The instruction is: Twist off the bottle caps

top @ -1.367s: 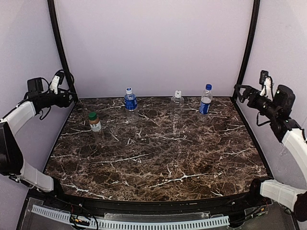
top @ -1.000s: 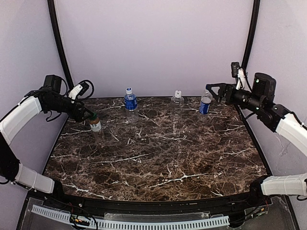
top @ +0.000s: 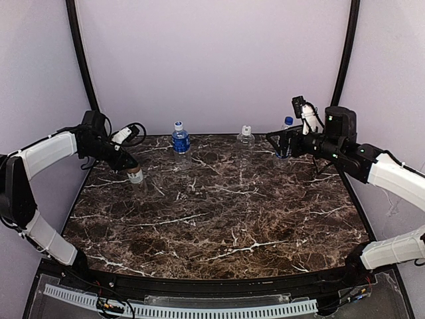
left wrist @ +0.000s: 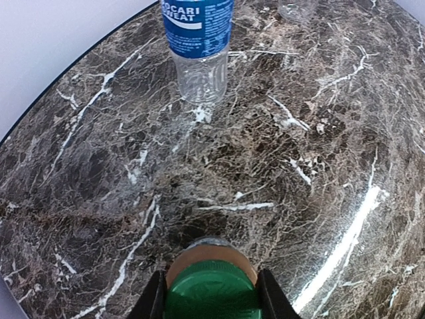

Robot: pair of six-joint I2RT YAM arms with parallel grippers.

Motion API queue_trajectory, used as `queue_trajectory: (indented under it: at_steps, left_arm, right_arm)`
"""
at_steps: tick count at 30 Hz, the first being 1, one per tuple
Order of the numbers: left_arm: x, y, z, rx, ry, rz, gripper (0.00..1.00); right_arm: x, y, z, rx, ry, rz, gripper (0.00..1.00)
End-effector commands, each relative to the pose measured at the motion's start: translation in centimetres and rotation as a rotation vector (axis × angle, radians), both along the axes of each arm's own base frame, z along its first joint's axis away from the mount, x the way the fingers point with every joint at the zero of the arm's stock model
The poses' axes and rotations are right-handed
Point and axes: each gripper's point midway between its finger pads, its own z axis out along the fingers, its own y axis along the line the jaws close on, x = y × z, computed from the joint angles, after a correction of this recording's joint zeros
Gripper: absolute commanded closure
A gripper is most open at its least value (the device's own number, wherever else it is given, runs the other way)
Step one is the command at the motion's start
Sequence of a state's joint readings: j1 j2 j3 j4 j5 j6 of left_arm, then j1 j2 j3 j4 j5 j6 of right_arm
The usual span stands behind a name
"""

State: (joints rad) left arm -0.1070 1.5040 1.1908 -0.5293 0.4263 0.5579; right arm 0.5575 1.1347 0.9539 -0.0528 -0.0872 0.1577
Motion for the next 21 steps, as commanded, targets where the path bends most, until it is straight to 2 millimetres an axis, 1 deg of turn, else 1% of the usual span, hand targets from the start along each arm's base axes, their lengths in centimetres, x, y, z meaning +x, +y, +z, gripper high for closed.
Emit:
queue_trajectory:
  at_steps: [1,2,3,4,5,6,7,8,9,10,11,12,13,15,16,17,18,21]
  left_arm:
    - [-3.6,-3.5,1.5,-0.099,0.034,-0.163,0.99]
    - [-4.2,-4.2,2.0,-0.110,0.027,-0.190,0.99]
    - [-5.3,-5.9,2.4,-0.134,0.035,-0.249,0.99]
    - [-5.8,-6.8,2.5,-0.145,0.049,-0.281,0.99]
    - [-7.0,-8.7,3.0,-0.156,0.070,-0.343,0.99]
    - [-7.7,-9.8,2.3,-0.149,0.114,-0.373,0.99]
    - [-8.5,-11.8,2.0,-0.124,0.124,-0.436,0.99]
    - [-9.4,-12.7,1.6,-0.103,0.144,-0.473,0.99]
    - [-10.6,-14.8,1.1,-0.073,0.147,-0.550,0.99]
    - [-11.3,-15.6,0.8,-0.061,0.160,-0.581,0.99]
    - [-12.4,-17.3,0.4,-0.055,0.175,-0.631,0.99]
    - [-12.7,-18.1,0.3,-0.060,0.177,-0.649,0.99]
    - [-13.6,-19.5,0.2,-0.069,0.193,-0.683,0.99]
    - [-14.3,-21.2,0.3,-0.078,0.197,-0.713,0.99]
    - [-14.0,-21.8,0.5,-0.082,0.179,-0.712,0.99]
    - [-13.8,-22.3,0.3,-0.069,0.178,-0.687,0.99]
    - [-13.1,-22.9,0.4,-0.058,0.138,-0.674,0.99]
    - [-12.3,-23.7,0.1,-0.038,0.104,-0.648,0.99]
  right_arm:
    - [-0.1,0.4,1.7,0.014,-0.047,0.007,0.01]
    - [-0.2,0.6,1.9,0.013,-0.051,0.012,0.02]
    - [-0.3,0.8,2.1,0.013,-0.055,0.020,0.01]
    - [-0.4,1.1,2.1,0.010,-0.057,0.031,0.01]
    - [-0.5,1.5,2.2,0.011,-0.059,0.044,0.01]
    - [-0.6,2.0,2.1,0.007,-0.058,0.060,0.01]
    - [-0.8,2.6,2.0,0.003,-0.058,0.077,0.02]
    - [-1.0,3.2,1.9,-0.006,-0.058,0.092,0.01]
    - [-1.2,3.8,1.7,-0.022,-0.060,0.104,0.01]
    - [-1.3,4.4,1.6,-0.039,-0.063,0.117,0.01]
    - [-1.5,4.9,1.2,-0.058,-0.057,0.128,0.01]
    - [-1.8,5.5,1.0,-0.074,-0.056,0.142,0.01]
    - [-2.0,6.0,0.6,-0.090,-0.048,0.157,0.01]
    - [-2.7,7.0,0.2,-0.106,-0.040,0.191,0.01]
    - [-2.9,7.4,0.0,-0.112,-0.039,0.204,0.01]
    - [-3.1,7.7,-0.2,-0.116,-0.039,0.218,0.01]
    - [-3.3,7.9,-0.4,-0.117,-0.040,0.230,0.01]
    - [-3.5,8.5,-0.3,-0.115,-0.049,0.250,0.01]
